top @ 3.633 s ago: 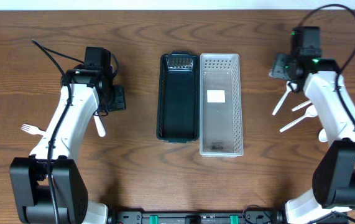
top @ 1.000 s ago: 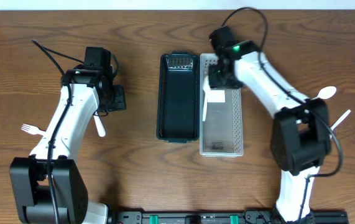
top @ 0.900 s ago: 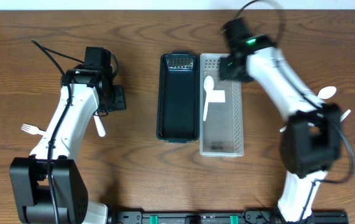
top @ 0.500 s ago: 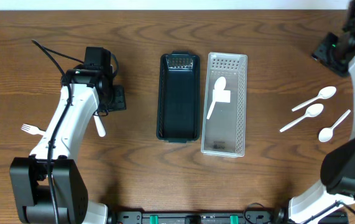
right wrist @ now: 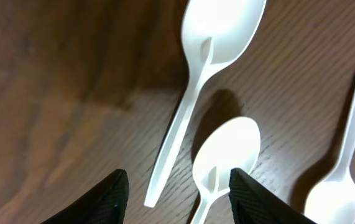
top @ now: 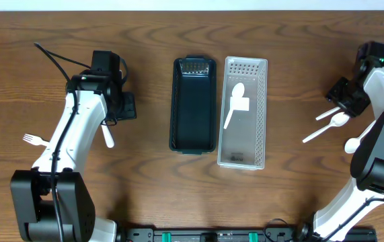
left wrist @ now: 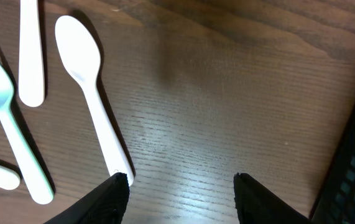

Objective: Pack container
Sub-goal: 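Move the right gripper back and grasp a second white spoon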

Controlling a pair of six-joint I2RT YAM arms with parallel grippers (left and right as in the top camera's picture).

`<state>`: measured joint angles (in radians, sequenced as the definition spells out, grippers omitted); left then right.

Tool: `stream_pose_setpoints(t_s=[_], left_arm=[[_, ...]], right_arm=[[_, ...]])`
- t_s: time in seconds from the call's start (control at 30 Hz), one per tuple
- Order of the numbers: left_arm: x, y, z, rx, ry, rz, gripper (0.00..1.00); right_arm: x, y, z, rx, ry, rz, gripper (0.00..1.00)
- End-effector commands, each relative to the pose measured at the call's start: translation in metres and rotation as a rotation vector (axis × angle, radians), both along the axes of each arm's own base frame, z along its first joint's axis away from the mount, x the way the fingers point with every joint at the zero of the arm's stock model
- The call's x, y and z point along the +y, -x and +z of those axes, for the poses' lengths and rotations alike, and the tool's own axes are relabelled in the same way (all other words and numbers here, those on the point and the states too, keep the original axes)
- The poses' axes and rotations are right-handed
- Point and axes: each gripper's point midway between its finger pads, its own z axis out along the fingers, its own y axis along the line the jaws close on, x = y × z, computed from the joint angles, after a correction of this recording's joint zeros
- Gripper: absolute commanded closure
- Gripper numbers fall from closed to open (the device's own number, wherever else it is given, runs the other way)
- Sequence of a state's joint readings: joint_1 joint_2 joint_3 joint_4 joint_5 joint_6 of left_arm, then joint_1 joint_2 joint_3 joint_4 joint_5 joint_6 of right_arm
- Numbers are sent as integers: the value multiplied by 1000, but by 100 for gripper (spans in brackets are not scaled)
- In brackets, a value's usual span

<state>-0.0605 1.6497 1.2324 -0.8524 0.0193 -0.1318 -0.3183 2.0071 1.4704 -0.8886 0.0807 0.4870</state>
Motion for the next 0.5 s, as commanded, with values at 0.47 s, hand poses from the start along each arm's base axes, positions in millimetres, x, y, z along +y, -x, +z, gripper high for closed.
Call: stream_pose_setpoints(t_s=[0.47], left_arm=[[2, -2, 1, 4, -5, 5, 42]], right_arm=[[-32, 0, -17, -57, 36, -20, 40]])
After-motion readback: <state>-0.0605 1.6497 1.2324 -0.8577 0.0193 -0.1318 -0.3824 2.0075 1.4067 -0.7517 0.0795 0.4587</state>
